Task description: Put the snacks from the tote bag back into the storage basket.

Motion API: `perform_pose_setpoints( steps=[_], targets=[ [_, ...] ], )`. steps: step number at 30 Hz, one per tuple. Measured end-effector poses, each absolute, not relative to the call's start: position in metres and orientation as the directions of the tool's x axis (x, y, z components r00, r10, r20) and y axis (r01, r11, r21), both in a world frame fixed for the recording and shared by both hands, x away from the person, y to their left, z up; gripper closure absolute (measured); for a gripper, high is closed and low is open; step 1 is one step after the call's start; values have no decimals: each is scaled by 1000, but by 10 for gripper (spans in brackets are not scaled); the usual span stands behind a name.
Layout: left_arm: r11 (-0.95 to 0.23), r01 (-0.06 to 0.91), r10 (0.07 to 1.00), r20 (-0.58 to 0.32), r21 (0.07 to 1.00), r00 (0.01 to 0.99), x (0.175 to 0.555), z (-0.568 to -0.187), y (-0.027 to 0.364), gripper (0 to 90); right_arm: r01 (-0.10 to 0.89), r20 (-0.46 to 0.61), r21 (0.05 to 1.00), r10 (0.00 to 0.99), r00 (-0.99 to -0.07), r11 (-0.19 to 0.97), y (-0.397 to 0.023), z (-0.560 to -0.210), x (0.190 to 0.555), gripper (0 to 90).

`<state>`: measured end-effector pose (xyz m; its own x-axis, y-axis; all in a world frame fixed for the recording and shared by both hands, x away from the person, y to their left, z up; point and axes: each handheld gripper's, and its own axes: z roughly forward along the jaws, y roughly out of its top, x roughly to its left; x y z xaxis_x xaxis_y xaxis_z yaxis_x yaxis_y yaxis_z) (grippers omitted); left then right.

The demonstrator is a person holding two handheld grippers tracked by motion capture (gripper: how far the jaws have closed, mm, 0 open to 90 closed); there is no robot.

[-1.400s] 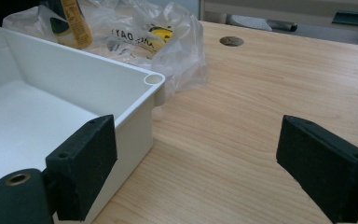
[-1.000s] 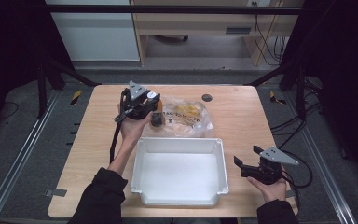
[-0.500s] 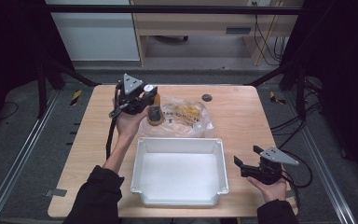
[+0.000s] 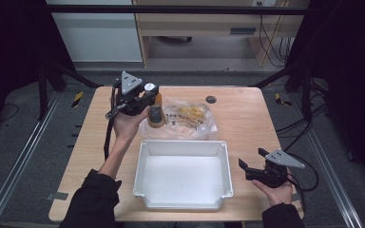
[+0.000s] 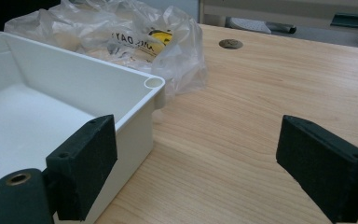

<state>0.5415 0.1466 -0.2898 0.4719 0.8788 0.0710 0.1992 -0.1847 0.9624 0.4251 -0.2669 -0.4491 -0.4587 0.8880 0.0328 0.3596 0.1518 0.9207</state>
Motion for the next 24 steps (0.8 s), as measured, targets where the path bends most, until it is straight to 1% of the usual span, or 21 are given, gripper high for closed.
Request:
perform_pose_setpoints(
  steps=[6, 13, 15, 16, 20, 24],
  targets=[
    [-186, 189, 871, 73, 964, 486, 531, -287, 146, 588, 358, 31, 921, 889, -457, 152, -267, -449, 425, 125],
    [-171, 189, 860, 53, 967, 507, 518, -288, 149, 589, 356, 28, 922, 889, -457, 154, -267, -449, 425, 125],
    [-155, 191, 855, 35, 969, 517, 514, -290, 150, 590, 357, 29, 921, 889, -457, 154, -267, -449, 425, 125],
    [-134, 199, 852, 11, 971, 523, 510, -291, 151, 606, 357, 28, 921, 888, -458, 155, -267, -449, 424, 125],
    [-159, 193, 855, 37, 968, 517, 506, -295, 151, 607, 358, 30, 921, 889, -458, 153, -267, -449, 424, 125],
    [-200, 213, 849, 61, 956, 524, 506, -310, 150, 608, 355, 27, 922, 889, -456, 154, -267, -449, 424, 125]
  ],
)
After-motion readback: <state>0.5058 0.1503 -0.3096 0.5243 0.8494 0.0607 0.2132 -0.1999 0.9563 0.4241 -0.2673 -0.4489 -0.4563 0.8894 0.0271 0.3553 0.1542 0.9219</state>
